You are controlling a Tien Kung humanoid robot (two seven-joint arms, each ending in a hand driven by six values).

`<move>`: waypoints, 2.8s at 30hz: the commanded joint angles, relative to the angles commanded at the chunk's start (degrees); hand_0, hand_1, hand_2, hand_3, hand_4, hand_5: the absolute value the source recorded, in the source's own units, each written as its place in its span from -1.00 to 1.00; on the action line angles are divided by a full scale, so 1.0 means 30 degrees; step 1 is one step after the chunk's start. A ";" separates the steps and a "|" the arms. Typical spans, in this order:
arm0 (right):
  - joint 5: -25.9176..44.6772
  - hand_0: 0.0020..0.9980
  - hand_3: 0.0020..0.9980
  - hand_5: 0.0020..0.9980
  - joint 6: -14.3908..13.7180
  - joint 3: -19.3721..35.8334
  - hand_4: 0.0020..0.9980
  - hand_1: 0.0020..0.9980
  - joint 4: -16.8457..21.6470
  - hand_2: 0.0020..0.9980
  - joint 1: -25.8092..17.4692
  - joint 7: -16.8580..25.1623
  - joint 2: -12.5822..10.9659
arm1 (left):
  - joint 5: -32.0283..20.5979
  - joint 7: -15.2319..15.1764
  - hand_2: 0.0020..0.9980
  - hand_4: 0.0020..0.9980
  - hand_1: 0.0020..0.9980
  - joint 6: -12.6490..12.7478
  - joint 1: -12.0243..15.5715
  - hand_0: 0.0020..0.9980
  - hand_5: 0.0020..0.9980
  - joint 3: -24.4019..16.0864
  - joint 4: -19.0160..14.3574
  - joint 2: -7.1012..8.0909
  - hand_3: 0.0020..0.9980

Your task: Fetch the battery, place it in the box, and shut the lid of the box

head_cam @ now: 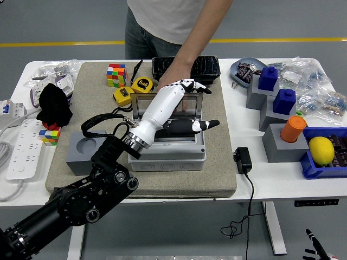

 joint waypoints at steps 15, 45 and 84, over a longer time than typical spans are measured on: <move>-0.0014 0.61 0.55 1.00 -0.0017 0.0084 1.00 0.44 0.0000 0.44 0.0027 -0.0003 0.0011 | 0.5919 0.4839 0.56 1.00 0.75 -0.1636 -0.0237 0.50 0.61 -0.2041 -0.0832 -0.0052 0.41; 0.0086 0.61 0.55 1.00 -0.0045 0.0080 1.00 0.44 0.0000 0.45 0.0051 0.0045 0.0038 | 0.9294 1.5235 0.03 1.00 -0.17 -1.1364 -0.0273 -0.47 1.00 -0.1933 -0.5059 0.0529 0.04; 0.0078 0.61 0.55 1.00 -0.0075 0.0244 1.00 0.44 0.0000 0.45 -0.0136 0.0035 0.0123 | 0.7497 1.0202 -0.36 1.00 -0.41 -0.7428 0.2134 -0.56 1.00 -0.5510 -0.6914 0.0059 -0.27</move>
